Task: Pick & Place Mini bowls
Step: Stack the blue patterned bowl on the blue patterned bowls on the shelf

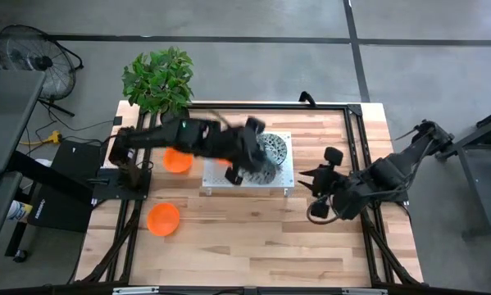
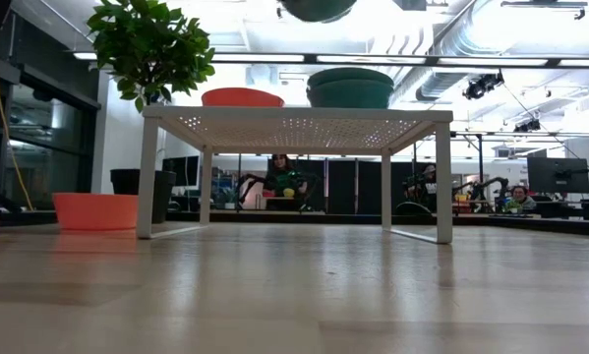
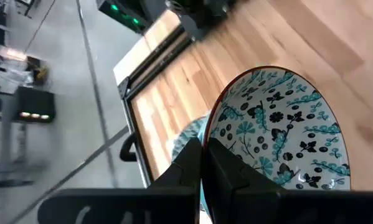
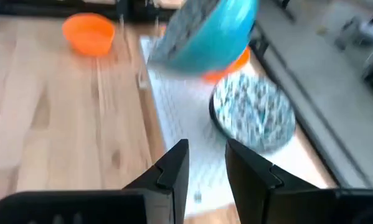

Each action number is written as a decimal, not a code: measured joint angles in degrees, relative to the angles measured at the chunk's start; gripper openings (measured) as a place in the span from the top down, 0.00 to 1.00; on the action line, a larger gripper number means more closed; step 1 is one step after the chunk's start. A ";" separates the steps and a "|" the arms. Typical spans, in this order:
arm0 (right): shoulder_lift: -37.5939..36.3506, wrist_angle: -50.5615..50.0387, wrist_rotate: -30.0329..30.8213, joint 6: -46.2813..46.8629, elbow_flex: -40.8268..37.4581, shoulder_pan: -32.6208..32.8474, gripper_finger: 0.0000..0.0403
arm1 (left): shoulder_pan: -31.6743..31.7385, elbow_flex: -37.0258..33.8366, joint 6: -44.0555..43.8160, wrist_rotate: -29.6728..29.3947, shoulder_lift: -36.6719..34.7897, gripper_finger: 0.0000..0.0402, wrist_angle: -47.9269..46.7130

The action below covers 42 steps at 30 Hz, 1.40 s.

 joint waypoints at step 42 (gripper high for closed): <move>-1.11 -25.06 -14.95 18.25 0.00 0.86 0.77 | 24.53 1.55 -25.38 38.22 10.71 1.00 3.64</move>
